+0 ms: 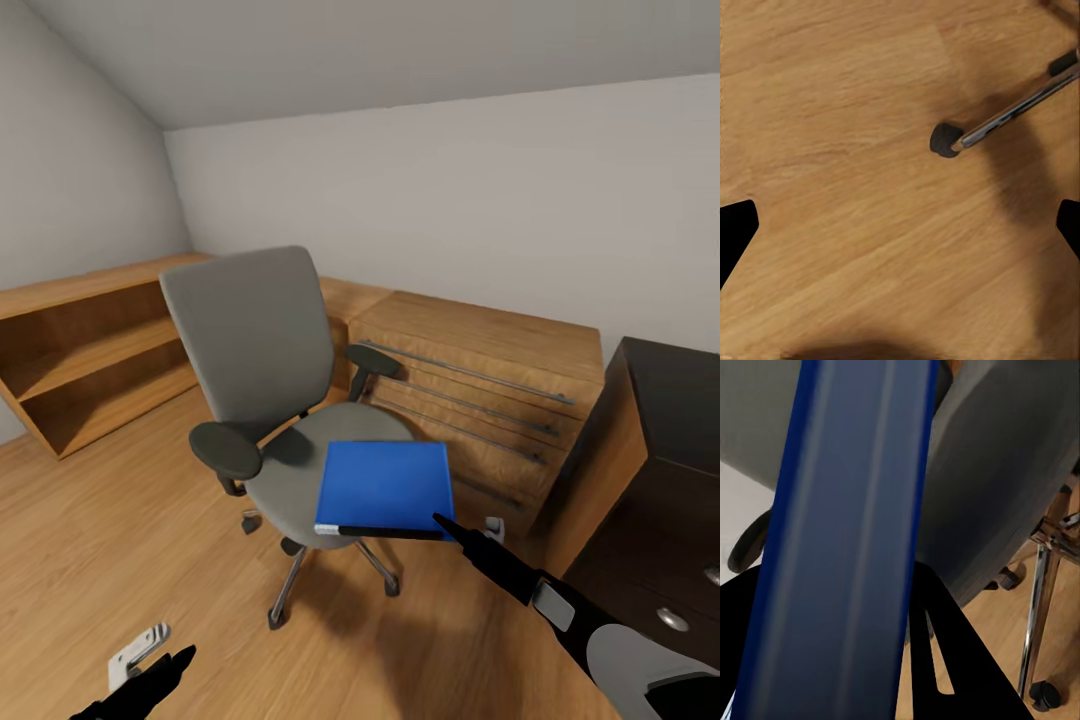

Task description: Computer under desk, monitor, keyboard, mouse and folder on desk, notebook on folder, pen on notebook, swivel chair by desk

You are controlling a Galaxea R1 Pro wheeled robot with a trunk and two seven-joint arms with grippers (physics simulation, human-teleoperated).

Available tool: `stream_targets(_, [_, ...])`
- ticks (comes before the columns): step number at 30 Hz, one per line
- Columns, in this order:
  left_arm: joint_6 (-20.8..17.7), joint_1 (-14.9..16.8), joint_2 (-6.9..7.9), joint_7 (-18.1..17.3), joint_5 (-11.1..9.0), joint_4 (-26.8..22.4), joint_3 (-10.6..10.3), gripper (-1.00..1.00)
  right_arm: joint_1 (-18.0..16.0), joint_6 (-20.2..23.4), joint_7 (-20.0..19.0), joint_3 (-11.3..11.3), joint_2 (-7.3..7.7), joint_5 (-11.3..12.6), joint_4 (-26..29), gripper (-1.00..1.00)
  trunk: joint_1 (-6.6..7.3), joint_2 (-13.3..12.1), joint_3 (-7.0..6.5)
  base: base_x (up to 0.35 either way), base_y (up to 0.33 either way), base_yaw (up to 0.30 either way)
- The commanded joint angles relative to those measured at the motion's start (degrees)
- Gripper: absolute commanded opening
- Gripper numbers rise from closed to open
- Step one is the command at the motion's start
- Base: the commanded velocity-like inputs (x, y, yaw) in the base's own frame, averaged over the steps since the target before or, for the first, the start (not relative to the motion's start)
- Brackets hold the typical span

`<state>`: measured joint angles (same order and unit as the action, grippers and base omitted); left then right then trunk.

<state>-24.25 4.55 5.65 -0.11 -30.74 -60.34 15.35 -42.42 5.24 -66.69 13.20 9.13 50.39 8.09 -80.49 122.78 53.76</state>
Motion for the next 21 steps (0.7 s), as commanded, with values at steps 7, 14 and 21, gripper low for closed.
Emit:
stream_targets(7, [1.5, 0.0, -0.03, 0.1, -0.3, 2.0, -0.1, 1.0, 0.0, 0.5, -0.5, 0.4, 0.14, 0.6, 0.0, -1.0, 1.55, -2.8, -1.21, 0.0, 0.0, -0.015])
stream_targets(14, [9.2, 0.0, 0.15, 0.2, -0.2, 9.6, -0.4, 1.0, 0.0, 0.9, -0.9, 0.3, 0.23, 0.7, -0.1, -1.0, 3.09, -5.6, -2.47, 0.0, 0.0, -0.001])
stream_targets(21, [12.4, 0.0, 0.1, 0.2, -0.3, 13.4, -0.3, 1.0, 0.0, 1.5, -2.6, 0.3, 0.37, 0.7, 0.0, -1.0, 4.63, -8.4, -3.73, 0.0, 0.0, 0.0])
